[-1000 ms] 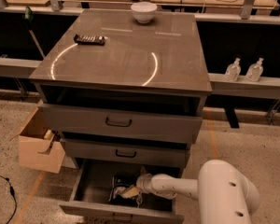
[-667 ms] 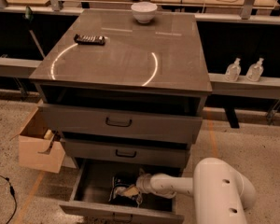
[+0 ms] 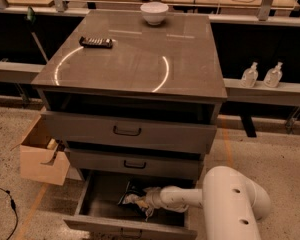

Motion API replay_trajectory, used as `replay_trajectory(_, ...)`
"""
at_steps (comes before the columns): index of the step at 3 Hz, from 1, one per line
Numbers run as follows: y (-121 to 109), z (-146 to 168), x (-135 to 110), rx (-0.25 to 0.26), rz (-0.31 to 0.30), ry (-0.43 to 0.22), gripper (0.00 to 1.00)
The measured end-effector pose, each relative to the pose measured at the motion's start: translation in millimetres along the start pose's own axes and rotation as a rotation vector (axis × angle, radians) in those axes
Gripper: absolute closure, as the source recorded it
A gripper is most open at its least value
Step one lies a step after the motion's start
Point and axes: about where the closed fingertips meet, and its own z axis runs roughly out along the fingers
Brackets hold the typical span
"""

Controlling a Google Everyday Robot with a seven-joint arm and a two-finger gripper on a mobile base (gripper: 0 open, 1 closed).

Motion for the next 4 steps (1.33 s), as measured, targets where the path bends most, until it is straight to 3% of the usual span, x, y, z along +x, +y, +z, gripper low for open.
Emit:
replay_trajectory(2, -1, -34, -23, 0.061, -0.019, -0.061, 1.0)
replay_trajectory(3, -5, -74, -48, 0.102, -0.055, -0.084, 1.0)
replay_trajectory(4, -4, -88, -54, 0.045, -0.075, -0.058, 1.0)
